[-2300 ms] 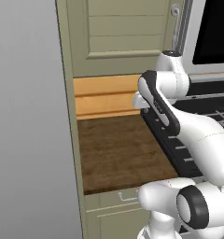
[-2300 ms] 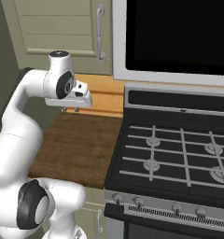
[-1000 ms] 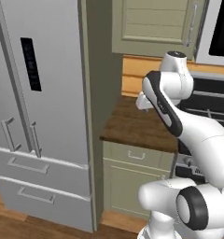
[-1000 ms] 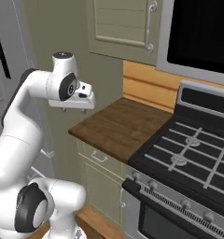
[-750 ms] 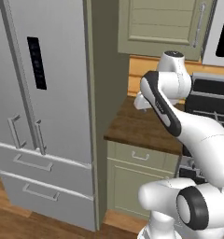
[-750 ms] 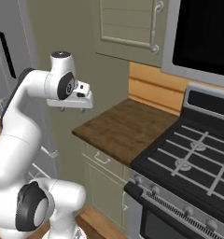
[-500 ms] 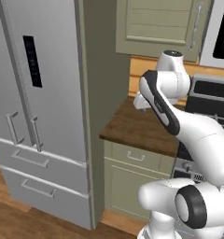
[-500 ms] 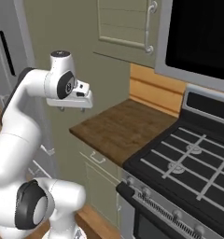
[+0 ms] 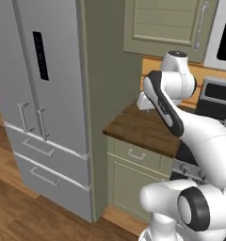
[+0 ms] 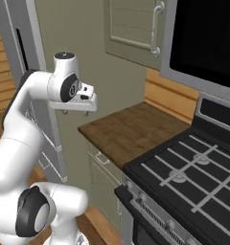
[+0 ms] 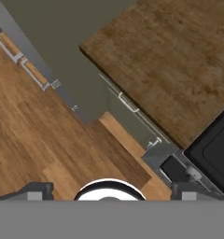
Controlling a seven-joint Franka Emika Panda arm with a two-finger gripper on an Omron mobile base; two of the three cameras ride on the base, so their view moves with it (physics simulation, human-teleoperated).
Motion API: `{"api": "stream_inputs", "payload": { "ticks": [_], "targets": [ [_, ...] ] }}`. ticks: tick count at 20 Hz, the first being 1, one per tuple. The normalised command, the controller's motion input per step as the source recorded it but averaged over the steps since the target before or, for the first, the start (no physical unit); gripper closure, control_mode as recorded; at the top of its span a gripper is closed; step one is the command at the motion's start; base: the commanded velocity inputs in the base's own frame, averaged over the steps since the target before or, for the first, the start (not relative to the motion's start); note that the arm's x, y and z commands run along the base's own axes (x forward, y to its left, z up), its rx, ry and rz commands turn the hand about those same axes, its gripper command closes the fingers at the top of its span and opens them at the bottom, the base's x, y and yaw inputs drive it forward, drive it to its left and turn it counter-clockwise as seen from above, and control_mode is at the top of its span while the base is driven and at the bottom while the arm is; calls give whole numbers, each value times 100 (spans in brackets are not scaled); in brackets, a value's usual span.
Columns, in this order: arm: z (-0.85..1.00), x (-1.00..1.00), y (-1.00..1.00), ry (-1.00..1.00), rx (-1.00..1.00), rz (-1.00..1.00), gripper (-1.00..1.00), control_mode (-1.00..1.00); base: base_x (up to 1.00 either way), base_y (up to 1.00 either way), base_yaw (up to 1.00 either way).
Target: Take a straw from the drawer in front and place it inside the glass cup on the dining counter.
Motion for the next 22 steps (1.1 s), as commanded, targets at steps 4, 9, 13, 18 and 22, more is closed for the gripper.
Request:
{"api": "stream_inputs", "payload": {
  "ticks": [4,9,13,18,22],
  "targets": [
    [0,0,0,0,0,0,-100,100,12,-52,35],
    [0,0,0,0,0,0,-100,100,0,-48,29],
    [0,0,0,0,0,0,-100,100,-14,-40,18],
    [0,0,0,0,0,0,-100,100,-32,-35,10],
    [0,0,0,0,0,0,-100,100,-30,-37,5]
  ]
}}
